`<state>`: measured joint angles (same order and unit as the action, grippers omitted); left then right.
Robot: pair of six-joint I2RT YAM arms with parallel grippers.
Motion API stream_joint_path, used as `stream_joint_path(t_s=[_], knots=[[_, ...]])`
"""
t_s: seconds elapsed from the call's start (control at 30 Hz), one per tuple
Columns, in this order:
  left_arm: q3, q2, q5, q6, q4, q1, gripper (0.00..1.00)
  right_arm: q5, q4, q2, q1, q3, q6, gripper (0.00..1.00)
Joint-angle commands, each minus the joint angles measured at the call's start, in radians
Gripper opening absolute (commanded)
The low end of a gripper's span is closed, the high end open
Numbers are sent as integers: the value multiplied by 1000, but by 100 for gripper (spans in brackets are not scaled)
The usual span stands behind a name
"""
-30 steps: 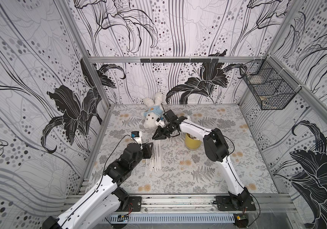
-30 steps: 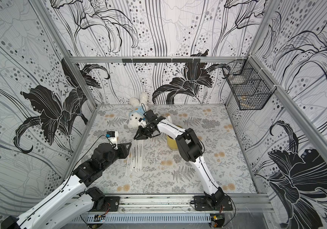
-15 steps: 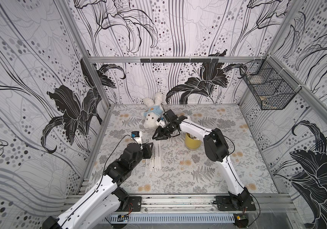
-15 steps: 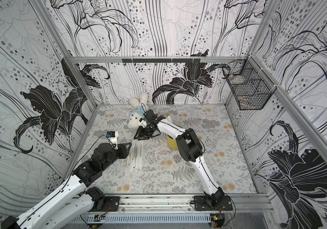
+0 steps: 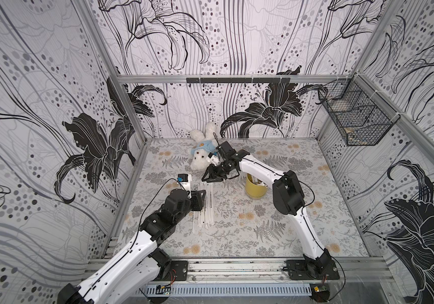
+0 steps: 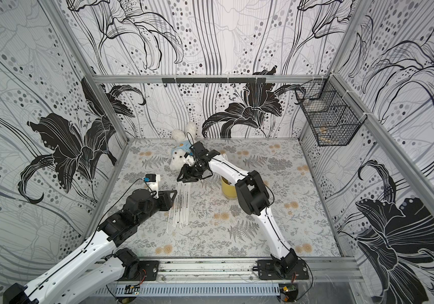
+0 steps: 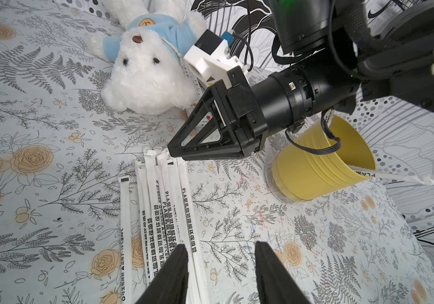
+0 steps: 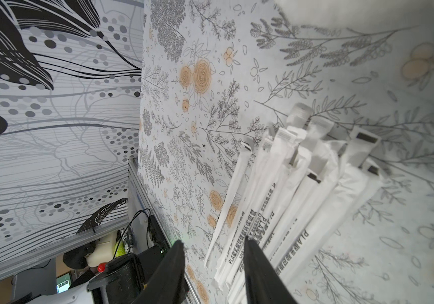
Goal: Take the straws out of the storage container
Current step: Pick up the straw from the container.
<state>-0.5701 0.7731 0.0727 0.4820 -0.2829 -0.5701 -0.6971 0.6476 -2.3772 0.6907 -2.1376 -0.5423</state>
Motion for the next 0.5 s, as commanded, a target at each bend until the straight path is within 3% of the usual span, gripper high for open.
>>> stream_joint_path(t_s=[0.0, 0.23, 0.47], knots=[[-9, -1, -20, -43, 57, 5, 46, 53, 61, 126, 1, -70, 66, 41], [-36, 38, -104, -83, 145, -5, 44, 200, 106, 292, -4, -26, 169, 41], [-89, 155, -64, -313, 339, -135, 45, 301, 81, 525, -52, 172, 285, 38]])
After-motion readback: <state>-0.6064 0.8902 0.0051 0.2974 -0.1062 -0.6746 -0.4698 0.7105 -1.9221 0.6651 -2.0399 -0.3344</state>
